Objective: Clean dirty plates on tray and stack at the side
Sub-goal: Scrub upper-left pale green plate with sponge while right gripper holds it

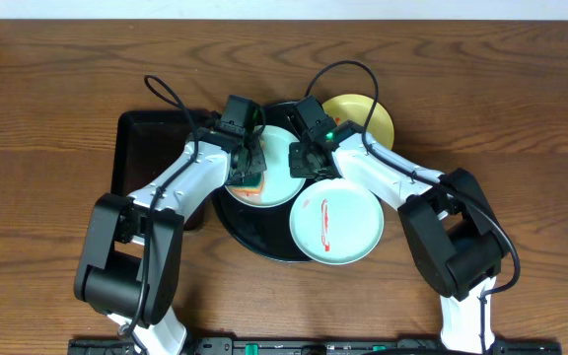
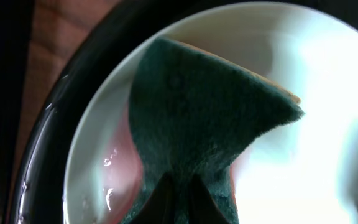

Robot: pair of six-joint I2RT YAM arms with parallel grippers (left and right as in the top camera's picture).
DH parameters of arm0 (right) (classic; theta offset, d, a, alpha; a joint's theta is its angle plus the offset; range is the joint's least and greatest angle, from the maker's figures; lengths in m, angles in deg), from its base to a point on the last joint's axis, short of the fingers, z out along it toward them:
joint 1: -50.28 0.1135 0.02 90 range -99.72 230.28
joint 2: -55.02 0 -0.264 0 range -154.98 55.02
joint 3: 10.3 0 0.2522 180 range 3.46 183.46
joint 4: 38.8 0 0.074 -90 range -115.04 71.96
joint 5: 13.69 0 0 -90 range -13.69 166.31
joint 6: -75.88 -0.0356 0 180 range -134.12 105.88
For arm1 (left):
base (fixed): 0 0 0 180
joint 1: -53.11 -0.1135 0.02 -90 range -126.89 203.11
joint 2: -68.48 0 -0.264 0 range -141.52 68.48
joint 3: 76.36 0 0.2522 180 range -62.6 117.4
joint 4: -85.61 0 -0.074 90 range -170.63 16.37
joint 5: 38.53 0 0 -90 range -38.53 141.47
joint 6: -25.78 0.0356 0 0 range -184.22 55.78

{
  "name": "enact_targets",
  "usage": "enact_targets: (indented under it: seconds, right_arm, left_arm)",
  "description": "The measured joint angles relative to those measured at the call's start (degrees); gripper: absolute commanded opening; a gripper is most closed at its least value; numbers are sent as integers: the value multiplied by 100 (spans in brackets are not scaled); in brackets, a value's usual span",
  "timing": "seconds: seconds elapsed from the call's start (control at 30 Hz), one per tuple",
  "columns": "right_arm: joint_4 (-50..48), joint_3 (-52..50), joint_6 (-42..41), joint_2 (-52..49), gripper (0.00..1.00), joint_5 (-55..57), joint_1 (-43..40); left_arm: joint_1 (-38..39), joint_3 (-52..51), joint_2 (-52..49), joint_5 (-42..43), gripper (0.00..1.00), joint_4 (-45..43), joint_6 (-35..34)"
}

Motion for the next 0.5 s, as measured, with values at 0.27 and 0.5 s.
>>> enact_targets:
  seconds: [0.27, 0.5]
  right_arm:
    - [52, -4, 0, 0, 1, -92, 0]
    - [94, -48, -28, 26, 1, -177, 2]
  left_arm:
    - [-111, 9, 0, 457, 7, 55, 850]
    - [13, -20, -55, -339, 7, -643, 1207]
